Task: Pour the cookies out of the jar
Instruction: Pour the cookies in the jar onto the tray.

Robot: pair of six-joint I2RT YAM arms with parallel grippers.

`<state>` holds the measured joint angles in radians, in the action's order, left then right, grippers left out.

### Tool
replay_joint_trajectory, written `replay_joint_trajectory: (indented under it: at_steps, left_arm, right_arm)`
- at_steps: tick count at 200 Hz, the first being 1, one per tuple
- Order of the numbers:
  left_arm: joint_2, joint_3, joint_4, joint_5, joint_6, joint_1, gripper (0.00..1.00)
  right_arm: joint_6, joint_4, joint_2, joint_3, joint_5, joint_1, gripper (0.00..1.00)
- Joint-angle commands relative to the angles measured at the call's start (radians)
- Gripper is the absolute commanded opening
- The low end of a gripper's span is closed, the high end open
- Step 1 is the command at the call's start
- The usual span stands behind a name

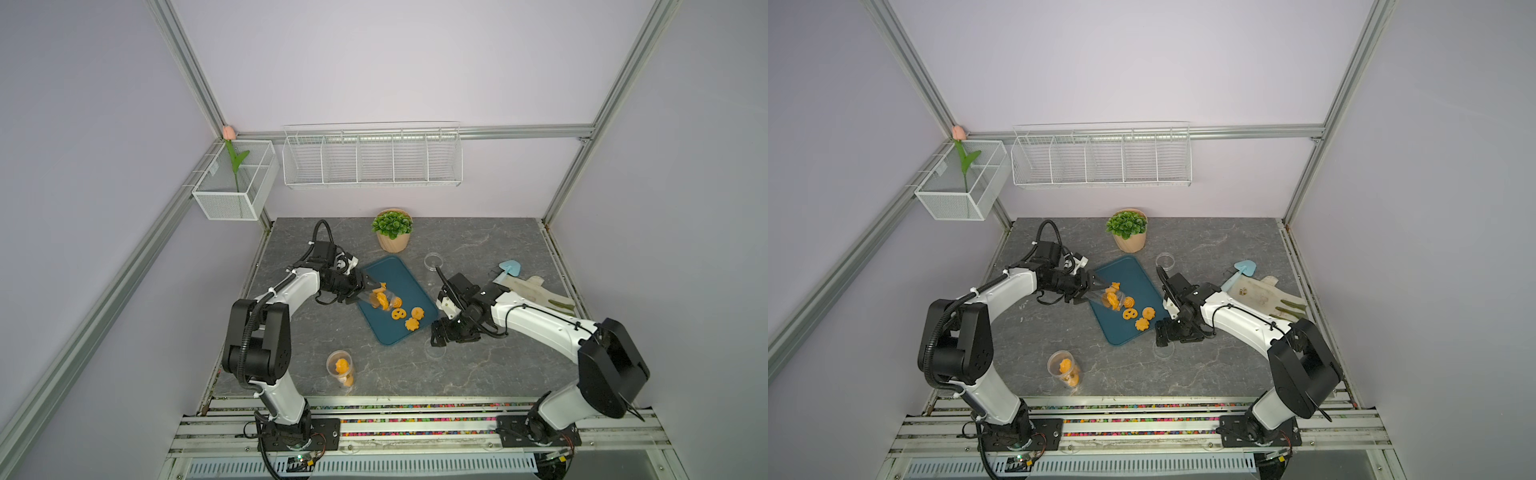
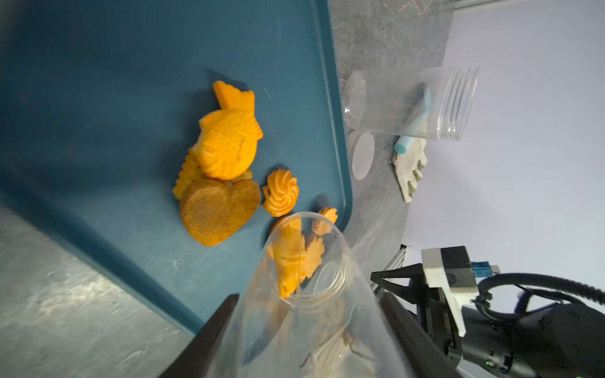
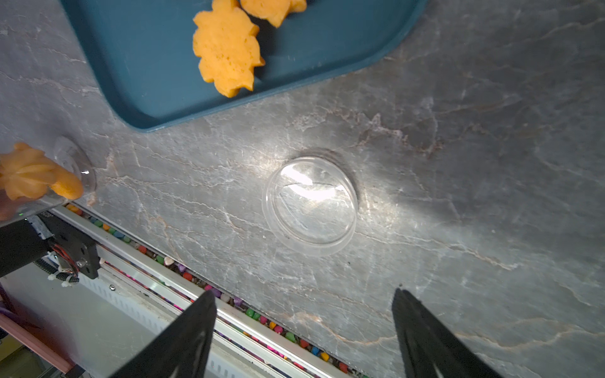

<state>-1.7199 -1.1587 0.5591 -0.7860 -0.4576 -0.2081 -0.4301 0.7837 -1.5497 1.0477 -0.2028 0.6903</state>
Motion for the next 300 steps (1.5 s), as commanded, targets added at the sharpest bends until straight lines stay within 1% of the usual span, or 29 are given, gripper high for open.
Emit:
replay_joint_trajectory:
  at_steps: [1, 10, 21, 40, 48, 55, 70, 77, 87, 100, 114, 136, 159, 198, 239, 245, 265, 300]
  left_arm:
    - [0.018, -0.015, 0.004, -0.041, 0.012, 0.003, 0.60]
    - [0.009, -0.009, -0.020, -0.077, -0.008, 0.003, 0.60]
    - [0.007, 0.005, -0.046, -0.084, -0.025, 0.003, 0.60]
    - [0.009, 0.050, -0.143, -0.132, -0.095, 0.009, 0.60]
    - [0.013, 0.060, -0.167, -0.133, -0.111, 0.009, 0.60]
    - [0.019, 0.054, -0.146, -0.100, -0.095, 0.008, 0.60]
    - [0.033, 0.004, -0.016, 0.002, -0.003, -0.002, 0.60]
    - [0.035, -0.015, 0.028, 0.028, 0.027, -0.006, 0.60]
    - [0.034, -0.025, 0.047, 0.013, 0.036, -0.005, 0.60]
    - [0.034, -0.017, 0.016, -0.022, 0.011, 0.001, 0.60]
    - [0.046, -0.016, 0.016, 0.020, 0.008, 0.001, 0.60]
    - [0.068, -0.027, 0.029, 0.046, 0.010, 0.001, 0.60]
    - [0.088, -0.056, 0.059, 0.044, 0.014, 0.003, 0.60]
    - [0.133, -0.115, 0.071, 0.035, -0.021, 0.003, 0.60]
    - [0.180, -0.191, 0.102, 0.066, -0.038, 0.003, 0.60]
    - [0.186, -0.202, 0.103, 0.068, -0.044, 0.003, 0.61]
    - [0.215, -0.226, 0.078, 0.074, -0.077, 0.004, 0.61]
    - [0.251, -0.228, 0.015, 0.073, -0.135, 0.007, 0.61]
  right_arm:
    - [-0.006, 0.006, 0.008, 0.005, 0.012, 0.007, 0.86]
    - [-0.004, 0.006, 0.009, 0.002, 0.013, 0.006, 0.86]
    - [-0.005, 0.002, 0.009, -0.001, 0.011, 0.007, 0.86]
    - [-0.006, 0.000, 0.010, -0.006, 0.009, 0.007, 0.86]
    - [-0.003, 0.002, 0.013, -0.009, 0.009, 0.008, 0.86]
    - [0.001, 0.003, 0.015, -0.011, 0.012, 0.007, 0.86]
    - [0.006, 0.008, 0.017, -0.015, 0.015, 0.007, 0.87]
    - [0.008, 0.009, 0.019, -0.016, 0.016, 0.006, 0.87]
    - [0.010, 0.010, 0.020, -0.020, 0.017, 0.007, 0.87]
    - [0.011, 0.009, 0.019, -0.021, 0.017, 0.007, 0.87]
    - [0.013, 0.009, 0.018, -0.020, 0.017, 0.006, 0.87]
    - [0.010, 0.011, 0.028, -0.015, 0.017, 0.007, 0.87]
    - [0.010, 0.022, 0.048, 0.006, 0.022, 0.003, 0.88]
    - [0.028, 0.080, 0.085, 0.103, 0.034, -0.040, 0.90]
    - [0.080, 0.167, 0.113, 0.264, 0.046, -0.118, 0.92]
    - [0.088, 0.205, 0.113, 0.288, 0.048, -0.129, 0.92]
    - [0.110, 0.244, 0.116, 0.359, 0.051, -0.158, 0.93]
    - [0.114, 0.273, 0.120, 0.451, 0.045, -0.188, 0.94]
